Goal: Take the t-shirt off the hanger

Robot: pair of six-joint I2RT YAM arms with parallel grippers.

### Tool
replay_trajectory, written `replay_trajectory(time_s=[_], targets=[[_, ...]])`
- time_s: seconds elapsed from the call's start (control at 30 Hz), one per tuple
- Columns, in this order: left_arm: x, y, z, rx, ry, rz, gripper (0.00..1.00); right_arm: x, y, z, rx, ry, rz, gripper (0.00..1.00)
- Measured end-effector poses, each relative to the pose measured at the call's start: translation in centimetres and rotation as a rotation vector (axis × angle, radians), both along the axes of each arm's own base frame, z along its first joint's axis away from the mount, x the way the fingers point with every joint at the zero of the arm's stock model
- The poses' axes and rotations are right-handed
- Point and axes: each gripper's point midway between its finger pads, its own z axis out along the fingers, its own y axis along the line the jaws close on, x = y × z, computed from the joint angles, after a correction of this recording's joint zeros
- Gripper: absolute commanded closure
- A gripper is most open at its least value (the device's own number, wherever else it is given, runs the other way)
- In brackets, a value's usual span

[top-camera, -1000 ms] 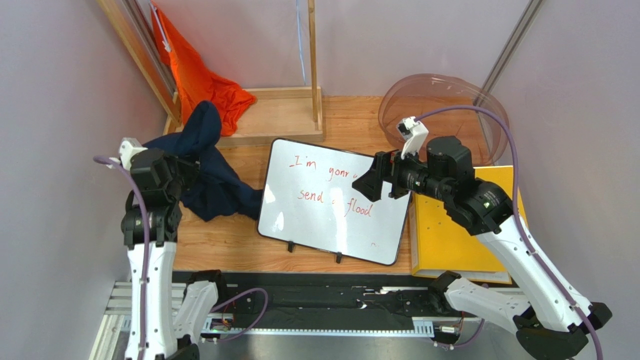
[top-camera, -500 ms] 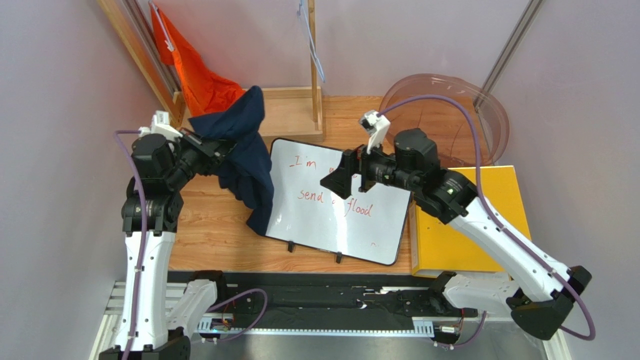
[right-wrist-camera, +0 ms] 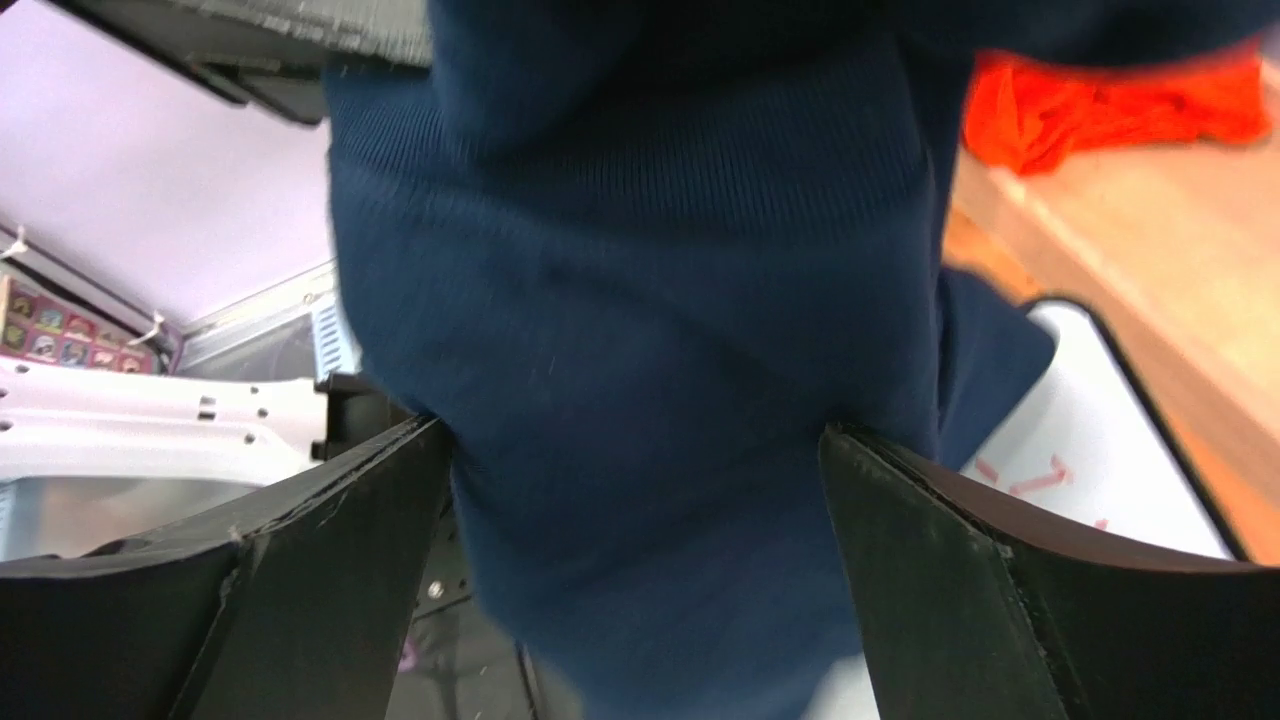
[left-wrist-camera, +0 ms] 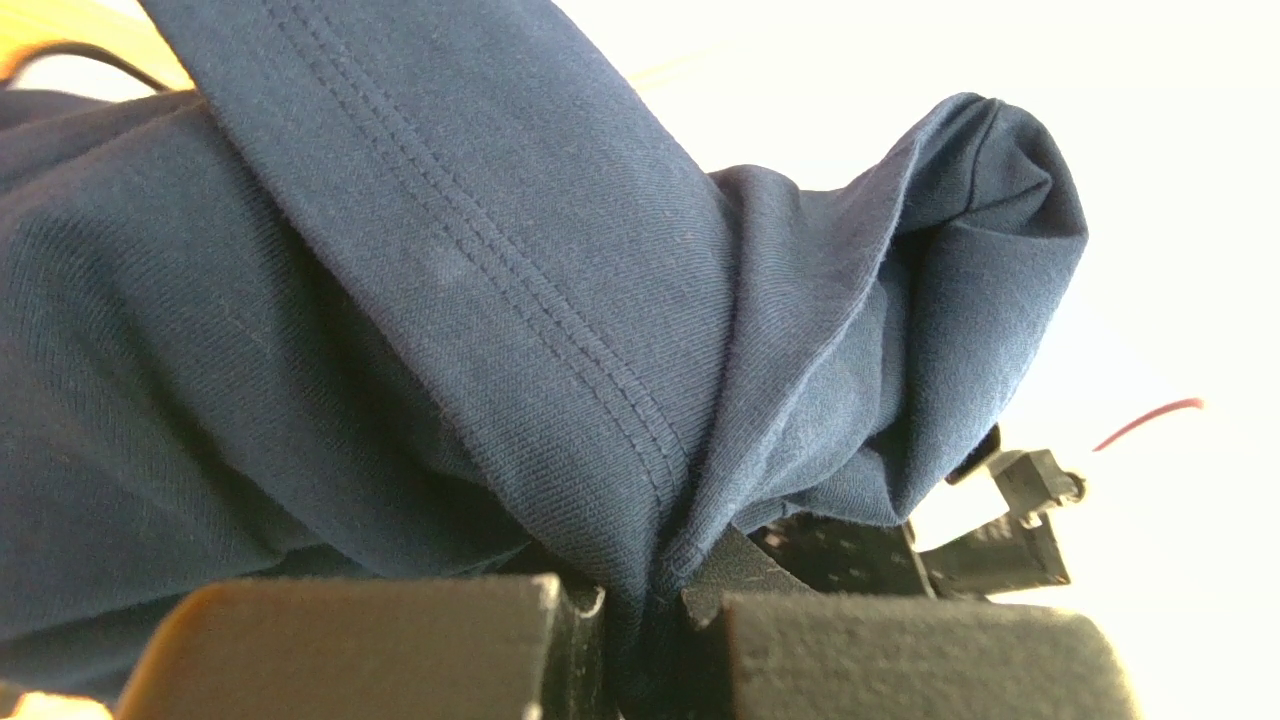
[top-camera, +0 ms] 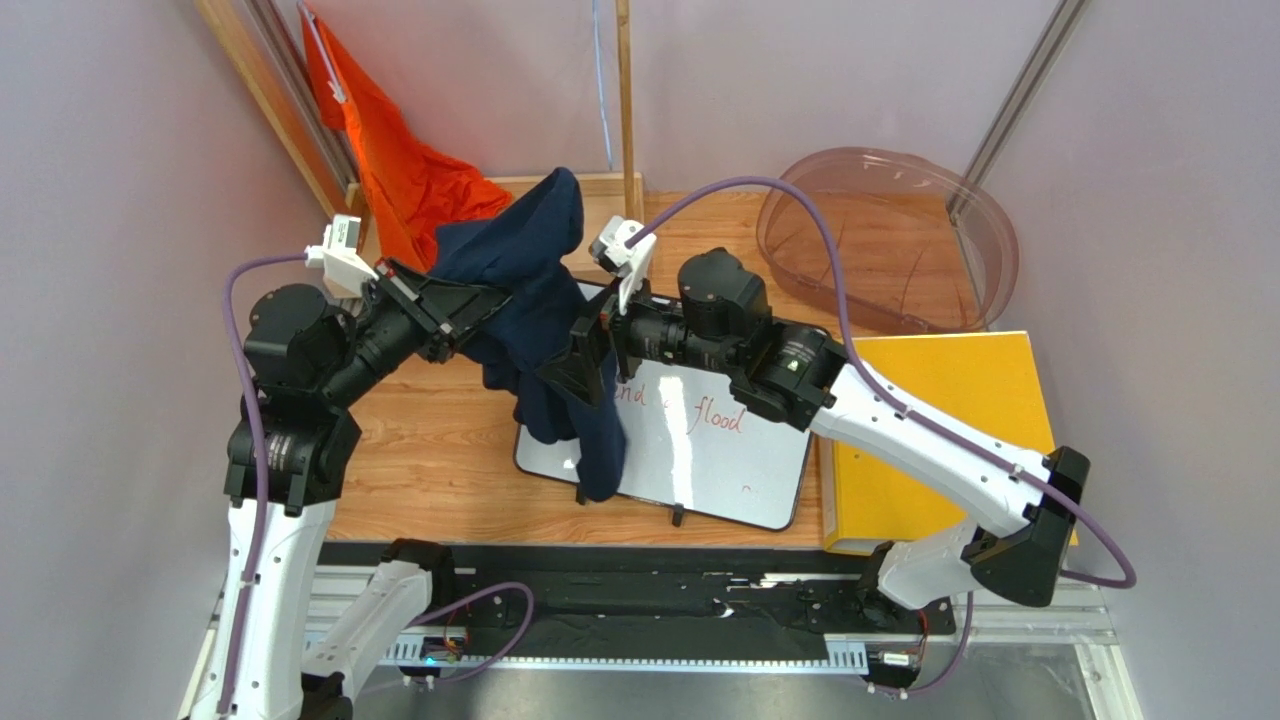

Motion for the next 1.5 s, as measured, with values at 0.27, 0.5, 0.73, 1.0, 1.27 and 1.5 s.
replay_trajectory(time_s=[0.27, 0.5, 0.73, 1.0, 1.27, 1.5], targets=[[-0.6, -1.3, 0.9, -0.086, 0.007, -0.085, 1.0, 2.8, 3.0, -0.2, 0.027, -0.077, -0.053, 0.0], [-0.3, -2.1, 0.2, -0.156, 0.046, -0.125, 1.0, 3.7, 4.0, 0.4, 0.085, -0.116, -0.08, 0.34], [-0.4, -2.3, -0.1, -0.197, 0.055, -0.136, 1.0, 3.2, 4.8, -0.1, 0.141, -0.119, -0.08, 1.0], [-0.8, -2.8, 0.0, -0.205, 0.034, -0.177, 0.64, 2.6, 3.8, 0.2, 0.154, -0.102, -0.102, 1.0], [-1.4, -3.2, 0.0, -0.145, -0.034, -0.223, 0.48, 2.9, -0.7, 1.7, 0.143, -0.102, -0.236, 1.0], [-1.9, -2.5, 0.0, -0.01, -0.11, -0.197, 0.48, 3.5, -5.6, 3.9, 0.132, -0.14, -0.387, 1.0]])
